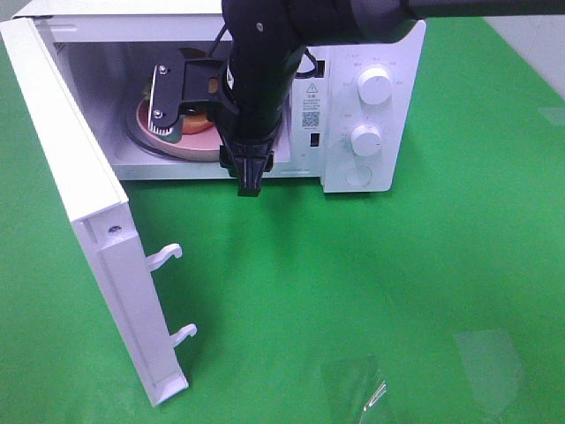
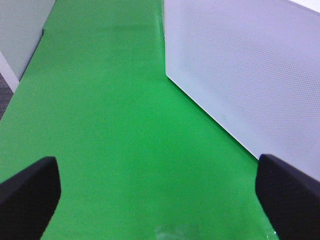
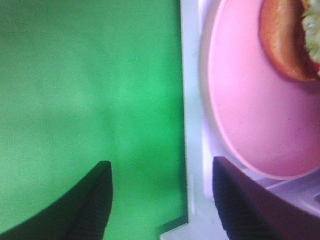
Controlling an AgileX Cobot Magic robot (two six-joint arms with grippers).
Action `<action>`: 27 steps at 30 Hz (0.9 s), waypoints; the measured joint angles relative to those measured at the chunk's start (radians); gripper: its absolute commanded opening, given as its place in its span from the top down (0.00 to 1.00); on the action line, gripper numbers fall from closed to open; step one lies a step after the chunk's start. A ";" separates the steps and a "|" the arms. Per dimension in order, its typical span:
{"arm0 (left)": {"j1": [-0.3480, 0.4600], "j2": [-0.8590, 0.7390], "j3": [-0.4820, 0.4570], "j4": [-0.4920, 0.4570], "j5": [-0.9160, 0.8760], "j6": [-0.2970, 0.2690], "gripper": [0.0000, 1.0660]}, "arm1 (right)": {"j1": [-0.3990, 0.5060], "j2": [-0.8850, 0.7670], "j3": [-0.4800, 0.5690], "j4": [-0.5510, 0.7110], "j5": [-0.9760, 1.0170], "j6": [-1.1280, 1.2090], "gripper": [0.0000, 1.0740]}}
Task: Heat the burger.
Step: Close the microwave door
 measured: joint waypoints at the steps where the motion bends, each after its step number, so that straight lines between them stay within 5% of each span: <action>1: 0.000 0.000 0.000 0.000 0.000 0.000 0.08 | 0.000 0.000 0.000 0.000 0.000 0.000 0.42; 9: 0.000 0.000 0.000 0.000 0.000 0.000 0.08 | 0.005 -0.154 0.214 0.012 -0.090 0.068 0.29; 27: 0.000 0.000 0.000 0.000 0.000 0.000 0.08 | -0.012 -0.540 0.619 0.034 -0.102 0.439 0.29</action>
